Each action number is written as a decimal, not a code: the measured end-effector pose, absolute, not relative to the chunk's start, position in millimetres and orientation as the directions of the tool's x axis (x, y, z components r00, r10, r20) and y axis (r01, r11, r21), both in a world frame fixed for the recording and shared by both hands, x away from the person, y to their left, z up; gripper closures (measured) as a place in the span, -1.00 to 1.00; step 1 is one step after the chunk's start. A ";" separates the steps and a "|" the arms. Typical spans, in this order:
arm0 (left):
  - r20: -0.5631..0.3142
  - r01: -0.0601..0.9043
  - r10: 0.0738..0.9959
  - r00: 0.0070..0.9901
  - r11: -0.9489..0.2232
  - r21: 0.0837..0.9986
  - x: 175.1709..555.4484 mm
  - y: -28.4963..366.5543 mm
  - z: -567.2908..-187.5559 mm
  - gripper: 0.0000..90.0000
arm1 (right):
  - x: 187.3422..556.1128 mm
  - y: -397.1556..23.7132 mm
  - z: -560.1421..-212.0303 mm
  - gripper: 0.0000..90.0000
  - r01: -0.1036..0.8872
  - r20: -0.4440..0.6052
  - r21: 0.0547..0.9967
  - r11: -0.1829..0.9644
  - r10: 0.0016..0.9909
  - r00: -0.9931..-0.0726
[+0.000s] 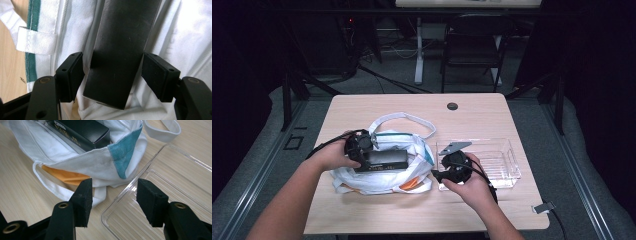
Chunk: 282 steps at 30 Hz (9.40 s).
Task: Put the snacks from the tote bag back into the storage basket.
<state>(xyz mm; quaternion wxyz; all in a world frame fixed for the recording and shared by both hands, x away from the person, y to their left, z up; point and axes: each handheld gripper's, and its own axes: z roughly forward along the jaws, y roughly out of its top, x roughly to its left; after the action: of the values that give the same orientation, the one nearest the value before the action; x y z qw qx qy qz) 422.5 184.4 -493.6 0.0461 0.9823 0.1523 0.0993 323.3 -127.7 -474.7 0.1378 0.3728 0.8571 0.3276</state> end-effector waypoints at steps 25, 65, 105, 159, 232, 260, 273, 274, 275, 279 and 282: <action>0.152 0.257 0.261 0.953 -0.965 0.049 432.8 173.3 -521.5 -0.25 | 320.8 -128.3 -476.9 0.04 0.549 0.003 0.665 0.507 0.733 -0.680; 0.219 0.172 0.187 0.958 -0.981 0.086 412.0 183.5 -507.1 -0.04 | 322.2 -130.0 -481.7 0.03 0.558 0.006 0.660 0.502 0.740 -0.673; 0.192 0.242 0.288 0.938 -0.942 0.232 399.7 202.5 -440.8 -0.03 | 324.3 -131.7 -484.5 0.03 0.567 0.010 0.655 0.498 0.745 -0.667; 0.194 0.108 0.184 0.964 -0.931 0.348 420.1 123.4 -415.1 -0.03 | 313.0 -157.2 -474.5 0.03 0.584 0.006 0.680 0.443 0.793 -0.609; 0.172 0.019 0.087 0.981 -0.933 0.361 408.1 89.7 -410.5 -0.03 | 390.4 -160.2 -406.6 -0.45 0.233 -0.194 0.543 0.806 0.391 -0.900; 0.181 -0.031 0.046 0.982 -0.916 0.401 404.4 74.1 -411.6 -0.03 | 410.2 -130.8 -420.6 -0.43 0.127 -0.159 0.470 0.874 0.225 -0.961; 0.186 -0.041 0.042 0.982 -0.907 0.420 402.6 70.7 -411.4 -0.03 | 411.3 -121.7 -426.9 -0.30 0.096 -0.139 0.423 0.901 0.170 -0.976; 0.182 -0.038 0.043 0.982 -0.907 0.420 402.3 70.4 -411.8 -0.03 | 411.5 -121.2 -427.0 -0.28 0.091 -0.138 0.420 0.903 0.163 -0.977; 0.183 -0.041 0.041 0.982 -0.906 0.422 402.4 70.0 -412.0 -0.03 | 410.6 -120.5 -428.0 -0.26 0.098 -0.134 0.422 0.901 0.169 -0.976; 0.179 -0.040 0.040 0.983 -0.905 0.423 401.7 68.8 -413.7 -0.03 | 411.0 -118.9 -428.7 -0.17 0.072 -0.144 0.398 0.915 0.140 -0.980; 0.180 -0.038 0.043 0.983 -0.904 0.426 401.2 68.1 -414.8 -0.04 | 412.3 -118.9 -427.6 -0.15 0.061 -0.144 0.366 0.929 0.121 -0.982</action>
<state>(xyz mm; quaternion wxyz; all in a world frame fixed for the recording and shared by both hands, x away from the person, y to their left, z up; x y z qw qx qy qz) 401.2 68.1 -414.8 0.2194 0.9712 0.0012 0.0929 412.3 -118.9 -427.6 0.0821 0.0464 0.9785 0.1833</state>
